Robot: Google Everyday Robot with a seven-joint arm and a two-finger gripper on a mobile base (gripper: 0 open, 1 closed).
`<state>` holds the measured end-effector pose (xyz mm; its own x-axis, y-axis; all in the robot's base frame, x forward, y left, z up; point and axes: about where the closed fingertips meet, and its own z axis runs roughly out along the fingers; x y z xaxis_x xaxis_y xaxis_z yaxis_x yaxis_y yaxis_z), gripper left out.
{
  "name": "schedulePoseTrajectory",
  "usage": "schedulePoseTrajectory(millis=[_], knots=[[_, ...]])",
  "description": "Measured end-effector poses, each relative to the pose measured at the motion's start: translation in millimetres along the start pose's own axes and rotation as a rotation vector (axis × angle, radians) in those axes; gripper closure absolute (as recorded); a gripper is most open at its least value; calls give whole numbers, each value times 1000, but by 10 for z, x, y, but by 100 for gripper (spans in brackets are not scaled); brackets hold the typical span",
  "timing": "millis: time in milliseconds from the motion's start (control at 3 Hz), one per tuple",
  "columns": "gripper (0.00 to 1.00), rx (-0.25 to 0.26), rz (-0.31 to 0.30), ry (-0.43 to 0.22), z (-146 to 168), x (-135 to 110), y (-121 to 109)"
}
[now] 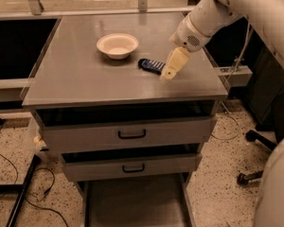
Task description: Place rxbar blueberry into bottom drawer
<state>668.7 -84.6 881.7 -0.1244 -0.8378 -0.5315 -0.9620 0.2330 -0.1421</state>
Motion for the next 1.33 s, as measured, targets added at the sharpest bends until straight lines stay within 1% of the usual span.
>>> schedulePoseTrajectory(millis=[333, 667, 1333], knots=[[0, 38, 40, -60, 41, -37, -195], [0, 67, 80, -84, 129, -23, -290], [0, 103, 115, -60, 336, 69, -343]])
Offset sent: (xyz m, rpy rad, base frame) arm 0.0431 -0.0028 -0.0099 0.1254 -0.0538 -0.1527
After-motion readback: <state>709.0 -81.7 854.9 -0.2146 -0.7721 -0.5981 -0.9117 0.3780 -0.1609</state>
